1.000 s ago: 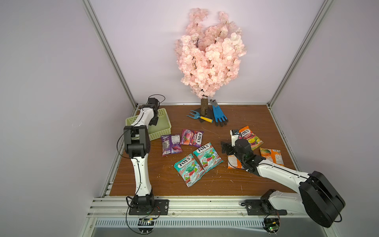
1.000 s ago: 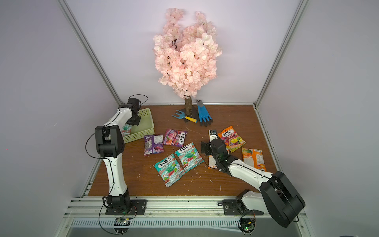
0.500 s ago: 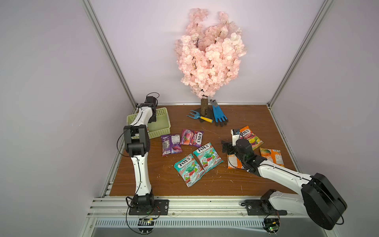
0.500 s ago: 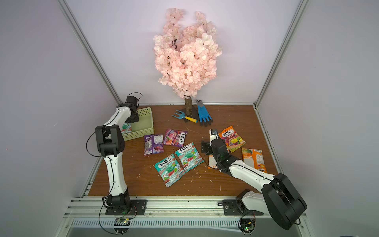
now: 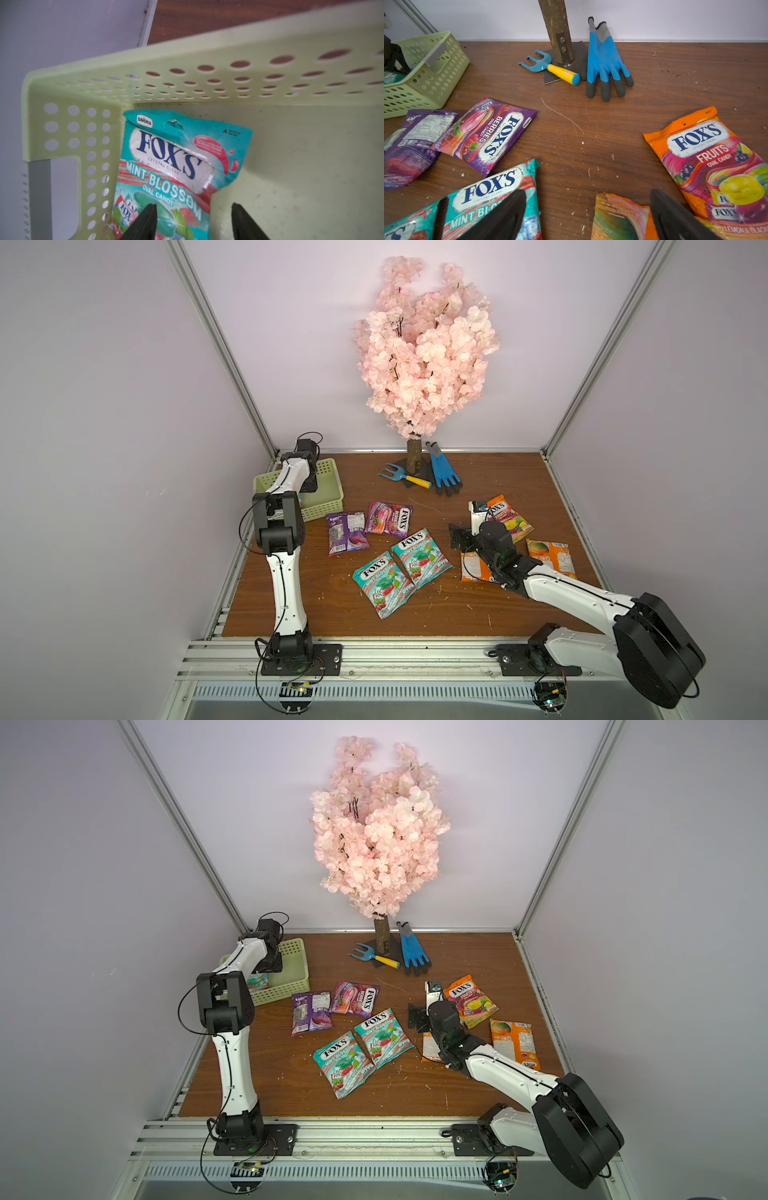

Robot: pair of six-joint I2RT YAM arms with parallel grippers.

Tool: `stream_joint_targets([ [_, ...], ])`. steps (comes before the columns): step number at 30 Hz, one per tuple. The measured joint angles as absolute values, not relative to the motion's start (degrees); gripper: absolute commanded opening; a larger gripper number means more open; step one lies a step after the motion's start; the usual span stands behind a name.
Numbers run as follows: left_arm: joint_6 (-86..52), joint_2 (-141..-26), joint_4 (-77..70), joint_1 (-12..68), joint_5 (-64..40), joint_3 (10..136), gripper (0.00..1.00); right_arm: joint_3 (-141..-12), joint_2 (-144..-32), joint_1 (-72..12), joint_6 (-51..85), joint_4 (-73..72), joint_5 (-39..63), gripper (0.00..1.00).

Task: Put the candies in the basket
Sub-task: Adjust the candy in the basket, then pick up the candy at the center of the board.

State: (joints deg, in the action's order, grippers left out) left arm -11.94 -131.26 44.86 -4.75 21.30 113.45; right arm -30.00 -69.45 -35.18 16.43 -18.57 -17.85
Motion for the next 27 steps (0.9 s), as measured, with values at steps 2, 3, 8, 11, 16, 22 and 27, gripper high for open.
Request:
stream_joint_targets([
  [2,-10.35,-127.31,44.73,-4.05,20.21,111.13,0.61,-30.00,-69.52,-35.18,16.40,-18.57,-17.91,0.99],
  [3,-8.71,-124.70,44.45,-3.68,20.29,109.58,0.61,-30.00,-69.54,-35.18,16.40,-18.57,-18.02,0.99],
  [8,1.76,-110.28,39.75,3.20,22.13,99.53,0.57,-30.00,-70.00,-35.20,16.43,-18.41,-19.46,0.99],
  [11,7.18,-103.13,35.09,8.23,19.70,92.05,0.55,-30.00,-70.00,-35.20,16.45,-18.06,-20.88,0.99],
  [16,20.53,-90.19,28.53,11.38,5.96,74.70,0.54,-30.00,-70.02,-35.20,16.51,-18.15,-21.15,0.99],
  [22,40.36,-72.44,18.76,18.15,-2.72,47.33,0.48,-30.00,-71.31,-35.20,16.56,-17.74,-20.75,0.99],
  [27,51.53,-67.77,8.45,18.72,-1.02,31.42,0.49,-30.00,-71.31,-35.24,16.53,-17.54,-20.78,0.99],
])
